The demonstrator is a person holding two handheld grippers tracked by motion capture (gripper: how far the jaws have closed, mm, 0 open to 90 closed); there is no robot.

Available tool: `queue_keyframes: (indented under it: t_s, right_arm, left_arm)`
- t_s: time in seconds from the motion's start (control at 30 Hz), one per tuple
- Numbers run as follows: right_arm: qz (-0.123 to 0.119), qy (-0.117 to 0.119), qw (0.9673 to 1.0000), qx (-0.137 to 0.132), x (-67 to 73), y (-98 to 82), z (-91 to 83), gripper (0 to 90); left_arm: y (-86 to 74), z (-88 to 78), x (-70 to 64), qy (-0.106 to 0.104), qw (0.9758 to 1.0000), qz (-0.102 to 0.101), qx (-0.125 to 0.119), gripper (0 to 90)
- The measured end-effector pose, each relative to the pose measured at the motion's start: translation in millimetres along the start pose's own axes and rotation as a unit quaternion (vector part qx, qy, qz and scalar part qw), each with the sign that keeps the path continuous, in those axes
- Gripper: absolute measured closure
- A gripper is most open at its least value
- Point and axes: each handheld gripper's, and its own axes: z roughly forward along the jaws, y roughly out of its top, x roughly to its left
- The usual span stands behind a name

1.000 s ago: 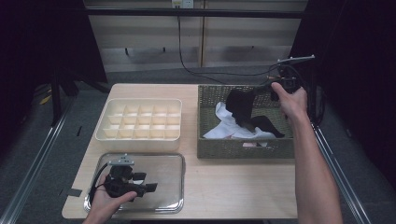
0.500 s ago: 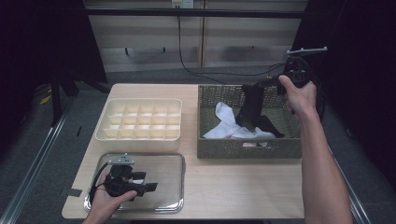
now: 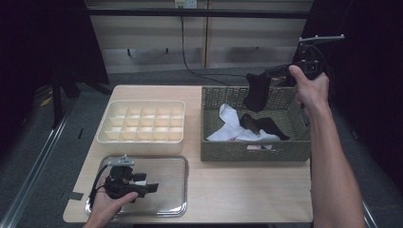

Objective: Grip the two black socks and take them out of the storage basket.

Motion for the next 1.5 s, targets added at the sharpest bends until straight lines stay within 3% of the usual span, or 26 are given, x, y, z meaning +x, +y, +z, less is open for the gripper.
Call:
queue_keyframes:
  t_s: [0.33, 0.87, 1.1, 1.33, 1.5]
  right_arm:
    - [0.006, 0.005, 0.9997, -0.023, 8.4, 3.5, -13.5, 89.2]
    - [-0.039, 0.031, 0.9976, -0.049, 44.5, 8.4, -43.0, 89.2]
    - [-0.058, 0.045, 0.9959, -0.053, 58.4, 1.7, -52.2, 89.2]
    - [-0.082, 0.065, 0.9931, -0.053, 77.4, -20.1, -61.0, 89.2]
    - [-0.094, 0.076, 0.9913, -0.052, 81.9, -36.4, -61.9, 89.2]
  left_arm:
    - [0.3, 1.2, -1.0, -0.002, 1.0, -0.001, 0.0, 27.8]
    - [0.5, 0.4, 0.3, 0.0, 1.0, -0.002, -0.002, 28.0]
    - [0.9, 2.2, -0.7, -0.001, 1.0, -0.001, 0.002, 28.0]
    - [1.4, 3.2, -0.8, -0.002, 1.0, 0.0, 0.003, 28.0]
    - [1.4, 3.0, -1.1, -0.002, 1.0, 0.001, 0.004, 28.0]
